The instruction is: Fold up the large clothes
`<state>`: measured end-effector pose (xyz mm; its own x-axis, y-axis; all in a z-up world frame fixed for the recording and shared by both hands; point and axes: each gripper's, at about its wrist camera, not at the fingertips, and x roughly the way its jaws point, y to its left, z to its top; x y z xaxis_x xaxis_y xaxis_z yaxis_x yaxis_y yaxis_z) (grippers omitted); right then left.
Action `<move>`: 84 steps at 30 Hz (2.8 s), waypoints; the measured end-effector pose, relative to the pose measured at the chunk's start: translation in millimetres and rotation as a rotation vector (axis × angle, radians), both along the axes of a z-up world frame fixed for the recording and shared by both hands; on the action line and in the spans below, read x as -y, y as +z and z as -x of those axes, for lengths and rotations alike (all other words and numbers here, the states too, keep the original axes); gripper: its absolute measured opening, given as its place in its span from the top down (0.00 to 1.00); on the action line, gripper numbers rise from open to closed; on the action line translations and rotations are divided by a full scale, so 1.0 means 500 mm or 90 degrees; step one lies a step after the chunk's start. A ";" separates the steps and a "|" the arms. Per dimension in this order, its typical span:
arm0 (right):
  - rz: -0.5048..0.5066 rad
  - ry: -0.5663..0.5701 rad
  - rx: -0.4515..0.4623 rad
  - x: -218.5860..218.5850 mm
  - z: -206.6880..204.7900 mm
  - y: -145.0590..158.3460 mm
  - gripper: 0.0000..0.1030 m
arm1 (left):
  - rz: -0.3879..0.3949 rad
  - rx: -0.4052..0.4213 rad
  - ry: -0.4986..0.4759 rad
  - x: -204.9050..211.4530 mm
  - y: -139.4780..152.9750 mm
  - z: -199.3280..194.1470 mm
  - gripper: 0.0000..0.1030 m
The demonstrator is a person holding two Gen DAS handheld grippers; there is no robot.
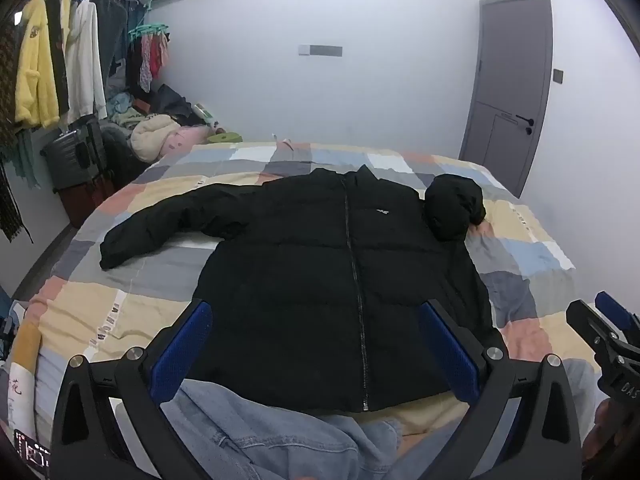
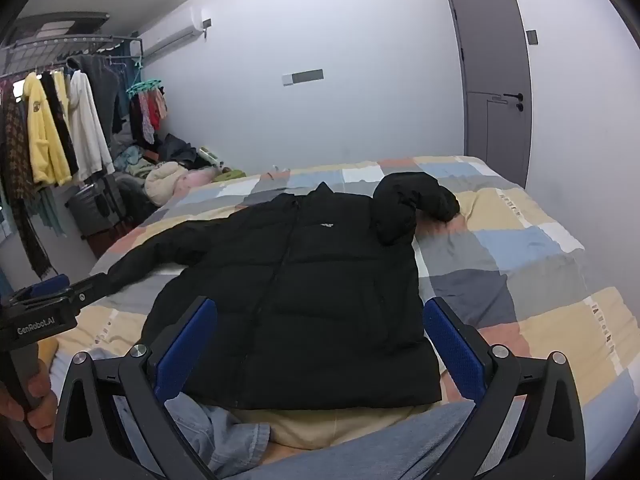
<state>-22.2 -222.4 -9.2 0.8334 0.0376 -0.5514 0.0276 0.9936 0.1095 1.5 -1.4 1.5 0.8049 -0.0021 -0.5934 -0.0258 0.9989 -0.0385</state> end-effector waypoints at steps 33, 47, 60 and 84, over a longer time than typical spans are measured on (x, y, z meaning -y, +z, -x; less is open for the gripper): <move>-0.035 -0.013 -0.018 0.022 -0.026 -0.030 0.00 | 0.003 -0.001 0.012 -0.011 -0.008 0.005 0.00; -0.018 -0.020 -0.019 0.026 -0.029 -0.022 0.00 | 0.006 -0.013 0.022 -0.028 -0.013 -0.001 0.00; -0.029 -0.020 -0.033 0.026 -0.034 -0.026 0.00 | -0.004 -0.021 0.012 -0.022 -0.004 -0.020 0.00; -0.028 -0.019 -0.033 0.032 -0.028 -0.018 0.00 | 0.003 -0.026 0.004 -0.012 -0.006 -0.017 0.00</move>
<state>-8.5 -238.3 -18.0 0.8046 0.0380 -0.5926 0.0641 0.9866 0.1503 9.8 4.5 -1.3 0.7798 0.0000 -0.6260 -0.0332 0.9986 -0.0413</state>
